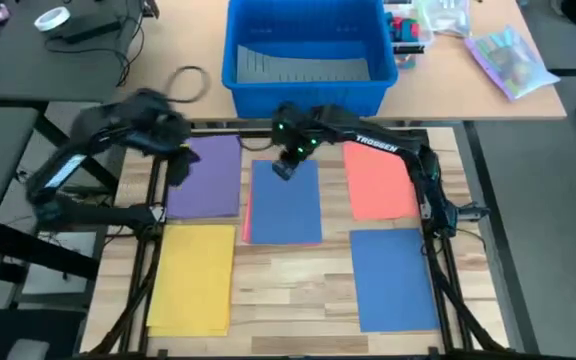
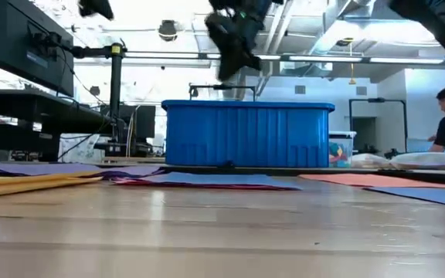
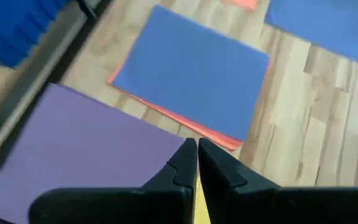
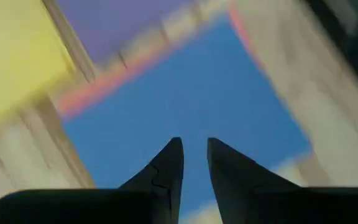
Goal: Organize paper
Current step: Stack the blue colored paper on top of the other blue colored paper
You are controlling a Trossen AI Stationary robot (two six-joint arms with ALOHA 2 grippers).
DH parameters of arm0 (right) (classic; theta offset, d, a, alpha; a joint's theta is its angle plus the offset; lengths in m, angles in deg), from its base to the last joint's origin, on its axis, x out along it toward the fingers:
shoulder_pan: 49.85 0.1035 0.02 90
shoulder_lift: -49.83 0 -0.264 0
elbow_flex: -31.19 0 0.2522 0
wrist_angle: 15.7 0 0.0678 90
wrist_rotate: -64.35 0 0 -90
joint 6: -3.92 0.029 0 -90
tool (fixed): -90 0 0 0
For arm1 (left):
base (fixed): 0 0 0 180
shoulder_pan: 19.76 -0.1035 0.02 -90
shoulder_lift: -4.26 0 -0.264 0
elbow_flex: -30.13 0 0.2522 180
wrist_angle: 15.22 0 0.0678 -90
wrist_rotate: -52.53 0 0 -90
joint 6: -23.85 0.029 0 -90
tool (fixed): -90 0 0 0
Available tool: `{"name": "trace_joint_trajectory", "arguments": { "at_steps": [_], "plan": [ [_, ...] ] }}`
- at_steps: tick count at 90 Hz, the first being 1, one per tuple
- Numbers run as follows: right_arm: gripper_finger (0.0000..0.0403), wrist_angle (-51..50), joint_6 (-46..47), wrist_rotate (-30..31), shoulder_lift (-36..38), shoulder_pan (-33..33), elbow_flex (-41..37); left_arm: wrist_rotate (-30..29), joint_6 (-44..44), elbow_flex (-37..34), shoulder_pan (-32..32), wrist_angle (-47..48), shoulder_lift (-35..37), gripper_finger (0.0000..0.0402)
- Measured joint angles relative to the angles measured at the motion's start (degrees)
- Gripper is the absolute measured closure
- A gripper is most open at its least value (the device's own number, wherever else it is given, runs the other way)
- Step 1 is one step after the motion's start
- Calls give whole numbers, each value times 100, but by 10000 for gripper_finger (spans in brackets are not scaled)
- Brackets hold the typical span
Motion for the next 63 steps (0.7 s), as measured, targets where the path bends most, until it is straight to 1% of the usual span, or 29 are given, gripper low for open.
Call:
{"name": "trace_joint_trajectory", "arguments": {
  "at_steps": [9, 15, 27, 34, 38, 45, 50, 63],
  "plan": [
    [338, 172, -3, 2, 280, 24, -1041, -2, 1, -86, 208, -369, -511, 402],
    [338, 629, 51, 1, 506, 79, -1900, -6, 0, -357, 355, -830, -730, 402],
    [338, 1806, 634, -56, 830, 260, -3706, 4, -161, -1319, 596, -2083, -887, 402],
    [337, 2439, 1346, -70, 997, 373, -4572, -4, -369, -2037, 681, -2851, -938, 402],
    [334, 2616, 1772, -74, 1072, 442, -4966, -4, -564, -2451, 730, -3243, -948, 402],
    [325, 2760, 2298, -84, 1115, 525, -5468, 0, -1040, -3090, 846, -3938, -933, 402],
    [313, 2956, 2542, -100, 1190, 576, -5658, 21, -1306, -3424, 963, -4382, -934, 402],
    [267, 3238, 2878, -291, 1327, 624, -5860, 51, -1400, -3968, 1276, -5311, -990, 402]
  ]
}}
